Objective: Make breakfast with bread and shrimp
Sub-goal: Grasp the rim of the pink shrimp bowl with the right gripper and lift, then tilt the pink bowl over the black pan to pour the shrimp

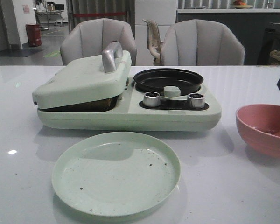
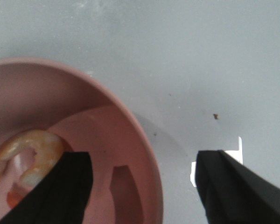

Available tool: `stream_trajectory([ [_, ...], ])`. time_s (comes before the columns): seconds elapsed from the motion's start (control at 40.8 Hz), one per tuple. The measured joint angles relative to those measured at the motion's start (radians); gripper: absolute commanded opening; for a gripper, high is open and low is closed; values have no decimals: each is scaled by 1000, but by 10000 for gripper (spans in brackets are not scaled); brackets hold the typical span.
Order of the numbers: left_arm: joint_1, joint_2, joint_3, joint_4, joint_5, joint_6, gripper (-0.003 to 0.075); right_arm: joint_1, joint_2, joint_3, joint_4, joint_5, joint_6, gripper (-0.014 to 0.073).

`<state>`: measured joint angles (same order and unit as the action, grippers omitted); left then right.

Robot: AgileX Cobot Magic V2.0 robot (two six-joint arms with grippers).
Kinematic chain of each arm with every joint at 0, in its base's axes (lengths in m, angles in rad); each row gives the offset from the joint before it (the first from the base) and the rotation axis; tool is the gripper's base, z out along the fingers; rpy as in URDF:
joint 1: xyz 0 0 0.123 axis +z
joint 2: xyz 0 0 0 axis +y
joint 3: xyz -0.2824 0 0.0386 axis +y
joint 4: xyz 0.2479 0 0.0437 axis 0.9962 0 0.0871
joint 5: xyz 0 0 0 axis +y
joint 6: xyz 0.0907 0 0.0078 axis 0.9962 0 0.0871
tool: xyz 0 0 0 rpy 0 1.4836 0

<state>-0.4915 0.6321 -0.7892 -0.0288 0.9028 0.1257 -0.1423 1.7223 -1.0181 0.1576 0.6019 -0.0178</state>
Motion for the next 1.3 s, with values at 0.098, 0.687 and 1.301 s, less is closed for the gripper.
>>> stream_trajectory([
  [0.098, 0, 0, 0, 0, 0, 0, 110, 0, 39, -15, 1, 0, -4, 530],
  [0.687, 0, 0, 0, 2, -2, 0, 110, 2, -4, -69, -3, 66, -67, 36],
  [1.301, 0, 0, 0, 4, -4, 0, 110, 373, -117, -591, -645, 380, 156, 43],
])
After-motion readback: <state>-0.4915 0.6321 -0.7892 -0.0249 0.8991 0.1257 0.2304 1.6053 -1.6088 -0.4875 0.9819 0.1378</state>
